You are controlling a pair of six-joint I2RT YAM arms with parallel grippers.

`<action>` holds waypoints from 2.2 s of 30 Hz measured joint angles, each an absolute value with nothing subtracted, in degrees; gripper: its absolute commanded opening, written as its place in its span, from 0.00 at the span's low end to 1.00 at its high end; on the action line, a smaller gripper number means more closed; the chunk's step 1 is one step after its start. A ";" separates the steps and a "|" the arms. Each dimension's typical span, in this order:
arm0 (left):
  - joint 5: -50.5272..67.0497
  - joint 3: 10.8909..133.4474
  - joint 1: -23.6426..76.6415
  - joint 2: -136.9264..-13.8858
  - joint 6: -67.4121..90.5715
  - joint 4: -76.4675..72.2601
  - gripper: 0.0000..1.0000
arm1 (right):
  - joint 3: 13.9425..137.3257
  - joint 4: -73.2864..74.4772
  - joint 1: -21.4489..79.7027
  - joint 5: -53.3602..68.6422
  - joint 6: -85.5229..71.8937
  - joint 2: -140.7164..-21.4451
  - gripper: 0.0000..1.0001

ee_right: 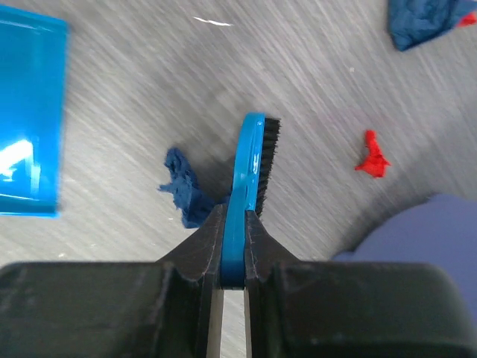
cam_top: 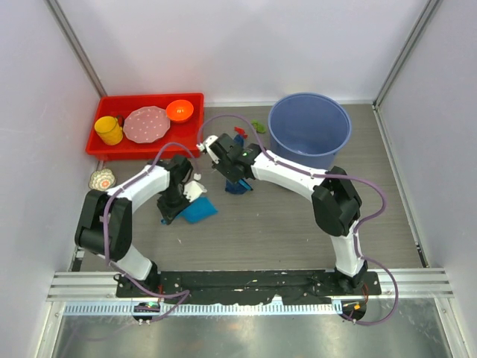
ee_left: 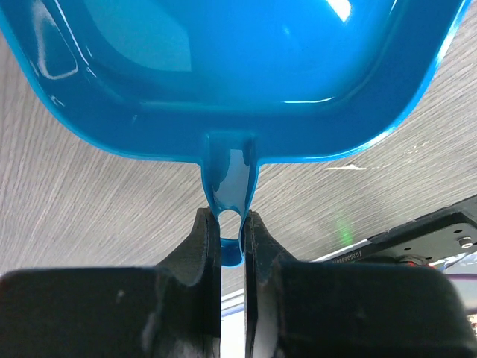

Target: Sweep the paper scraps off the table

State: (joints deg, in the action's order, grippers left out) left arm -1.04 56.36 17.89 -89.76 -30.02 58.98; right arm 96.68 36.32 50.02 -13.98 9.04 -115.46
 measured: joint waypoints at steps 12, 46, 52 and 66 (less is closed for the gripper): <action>-1.87 59.44 20.43 -94.26 -29.80 58.48 0.00 | 95.70 34.02 51.35 -6.92 1.58 -105.47 0.01; 7.60 65.67 23.35 -99.77 -30.11 56.36 0.00 | 90.98 31.68 50.85 -6.20 -15.14 -103.26 0.01; 12.82 65.71 22.52 -97.65 -29.87 55.99 0.00 | 92.44 32.01 51.22 -13.63 -12.73 -96.73 0.01; 16.23 79.77 19.07 -96.99 -25.80 58.46 0.00 | 85.36 30.79 51.53 6.79 -1.65 -73.06 0.01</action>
State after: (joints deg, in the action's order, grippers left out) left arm 16.23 79.77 19.07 -96.99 -25.80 58.46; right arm 85.36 30.79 51.53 6.79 -1.65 -73.06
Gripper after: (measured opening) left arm 0.109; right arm 0.155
